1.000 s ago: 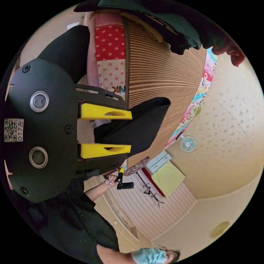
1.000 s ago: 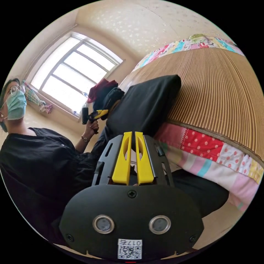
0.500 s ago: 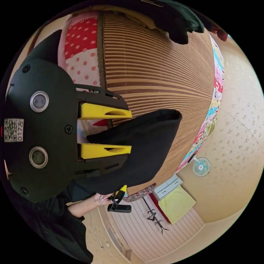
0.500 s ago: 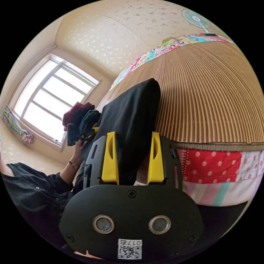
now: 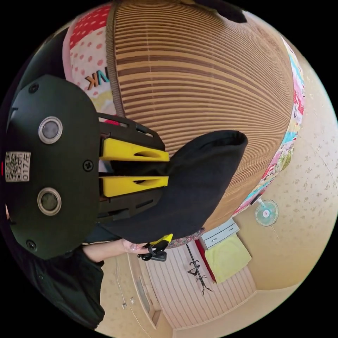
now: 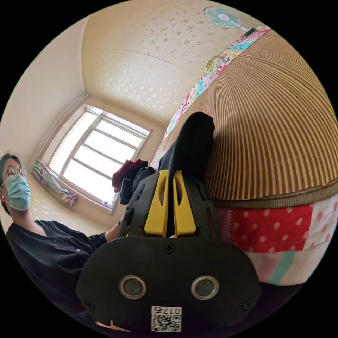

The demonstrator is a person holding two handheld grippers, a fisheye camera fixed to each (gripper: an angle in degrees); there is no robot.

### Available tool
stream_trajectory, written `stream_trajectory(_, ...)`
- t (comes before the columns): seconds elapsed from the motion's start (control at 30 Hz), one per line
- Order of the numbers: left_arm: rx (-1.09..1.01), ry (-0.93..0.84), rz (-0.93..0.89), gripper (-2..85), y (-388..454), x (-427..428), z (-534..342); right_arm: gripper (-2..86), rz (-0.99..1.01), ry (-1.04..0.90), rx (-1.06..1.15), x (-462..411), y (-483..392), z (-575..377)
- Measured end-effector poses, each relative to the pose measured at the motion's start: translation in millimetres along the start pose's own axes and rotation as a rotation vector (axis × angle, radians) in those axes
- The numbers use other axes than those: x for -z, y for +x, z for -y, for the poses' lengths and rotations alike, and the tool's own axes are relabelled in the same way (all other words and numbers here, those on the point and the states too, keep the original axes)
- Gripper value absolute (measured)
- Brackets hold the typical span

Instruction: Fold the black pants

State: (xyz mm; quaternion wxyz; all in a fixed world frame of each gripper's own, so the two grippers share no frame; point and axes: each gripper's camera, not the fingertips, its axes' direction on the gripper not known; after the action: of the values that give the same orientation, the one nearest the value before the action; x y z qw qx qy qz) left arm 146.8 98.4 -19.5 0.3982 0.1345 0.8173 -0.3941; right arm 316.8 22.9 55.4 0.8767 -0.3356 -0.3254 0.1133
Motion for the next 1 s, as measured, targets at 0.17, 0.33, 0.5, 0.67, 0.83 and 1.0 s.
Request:
stream_trajectory(0.17, -0.079, -0.042, -0.033, 6.6, 51, -57, 25, 3.2, -0.162, -0.019, 0.071, 76, 13, 45)
stream_trajectory(0.33, -0.019, -0.090, -0.250, 8.3, 86, -106, 33, 6.0, -0.767, -0.111, 0.079, 144, -16, 65)
stream_trajectory(0.5, -0.049, 0.078, -0.297, 14.4, 105, -80, -15, 9.1, -1.042, 0.026, 0.051, 143, -69, 1)
stream_trajectory(0.67, -0.055, 0.182, -0.288, 11.1, 88, -21, -43, 12.9, -0.886, 0.040, 0.164, -6, -106, -79)
stream_trajectory(0.83, 0.009, 0.306, -0.196, 10.1, 43, 74, -69, 15.6, -0.902, -0.033, 0.295, -152, -115, -104)
stream_trajectory(1.0, 0.049, 0.424, -0.150, 10.0, 21, 153, -112, 16.1, -1.134, -0.136, 0.319, -239, -76, -121)
